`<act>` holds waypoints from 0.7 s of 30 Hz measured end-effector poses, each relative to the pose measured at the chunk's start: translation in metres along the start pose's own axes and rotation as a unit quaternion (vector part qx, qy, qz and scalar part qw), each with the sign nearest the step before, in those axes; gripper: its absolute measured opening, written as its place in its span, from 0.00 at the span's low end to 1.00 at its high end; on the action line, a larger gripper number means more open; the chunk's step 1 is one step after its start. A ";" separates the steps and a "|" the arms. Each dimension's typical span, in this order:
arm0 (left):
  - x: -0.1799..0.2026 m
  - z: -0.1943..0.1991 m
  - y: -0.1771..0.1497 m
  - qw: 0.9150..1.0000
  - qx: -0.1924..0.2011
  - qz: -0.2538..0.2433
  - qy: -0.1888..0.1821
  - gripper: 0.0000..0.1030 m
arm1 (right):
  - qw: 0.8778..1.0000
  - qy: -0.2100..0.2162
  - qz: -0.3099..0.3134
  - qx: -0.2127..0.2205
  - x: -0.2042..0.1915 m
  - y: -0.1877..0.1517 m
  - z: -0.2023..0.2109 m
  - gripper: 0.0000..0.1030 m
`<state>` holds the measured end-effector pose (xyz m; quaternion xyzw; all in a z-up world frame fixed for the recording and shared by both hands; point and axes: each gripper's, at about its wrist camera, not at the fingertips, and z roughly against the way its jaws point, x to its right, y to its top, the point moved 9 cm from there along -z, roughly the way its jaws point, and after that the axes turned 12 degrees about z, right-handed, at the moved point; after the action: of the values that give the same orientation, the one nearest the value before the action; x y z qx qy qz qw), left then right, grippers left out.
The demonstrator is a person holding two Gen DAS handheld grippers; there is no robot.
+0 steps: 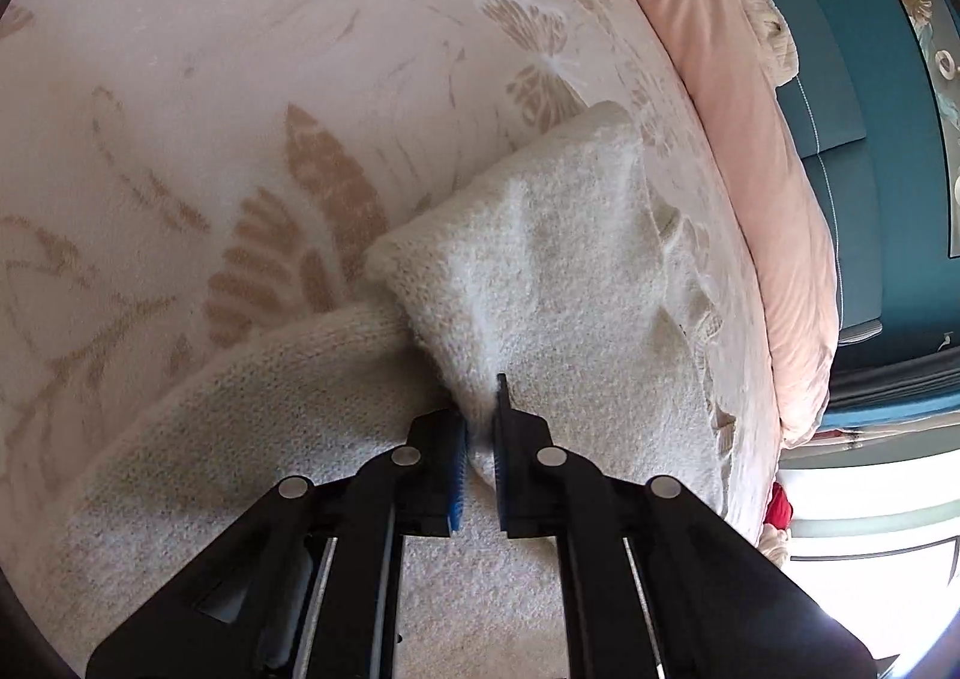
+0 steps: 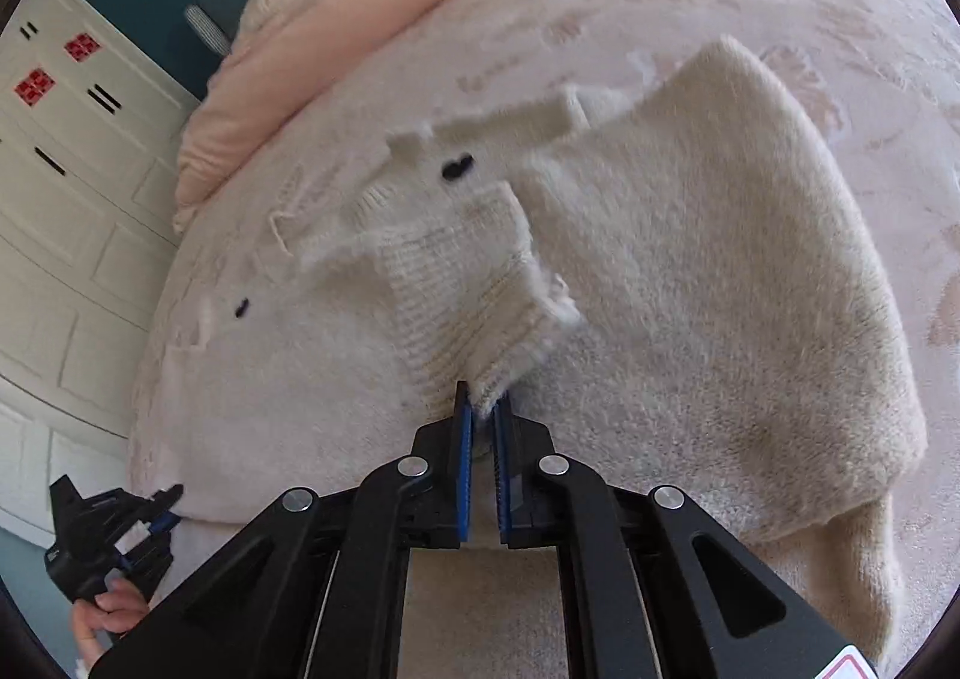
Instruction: Fold small clothes
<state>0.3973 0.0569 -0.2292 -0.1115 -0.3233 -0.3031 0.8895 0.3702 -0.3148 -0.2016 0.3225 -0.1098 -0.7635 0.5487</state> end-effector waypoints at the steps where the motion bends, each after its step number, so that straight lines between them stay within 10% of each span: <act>1: -0.001 0.000 -0.001 1.000 0.002 -0.006 0.001 0.07 | 1.000 0.012 0.002 0.023 -0.006 0.006 0.010 0.06; 5: -0.001 -0.005 0.001 0.999 0.011 -0.030 0.005 0.08 | 1.000 -0.012 0.007 -0.028 0.006 -0.012 -0.006 0.08; 12: 0.015 0.056 -0.010 0.991 0.050 -0.127 -0.001 0.14 | 0.997 -0.033 0.056 0.038 -0.020 0.011 0.058 0.19; 17: 0.056 0.043 -0.013 0.984 0.065 -0.165 0.009 0.28 | 0.989 0.075 0.125 -0.029 -0.134 0.032 -0.011 0.16; 21: 0.056 0.000 -0.004 0.977 0.071 -0.178 0.093 0.29 | 0.980 0.045 0.171 -0.094 -0.157 0.028 -0.082 0.11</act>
<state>0.4293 0.0273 -0.1931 0.0397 -0.2749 -0.4418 0.8530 0.4718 -0.1675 -0.1922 0.2801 -0.0656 -0.6501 0.7033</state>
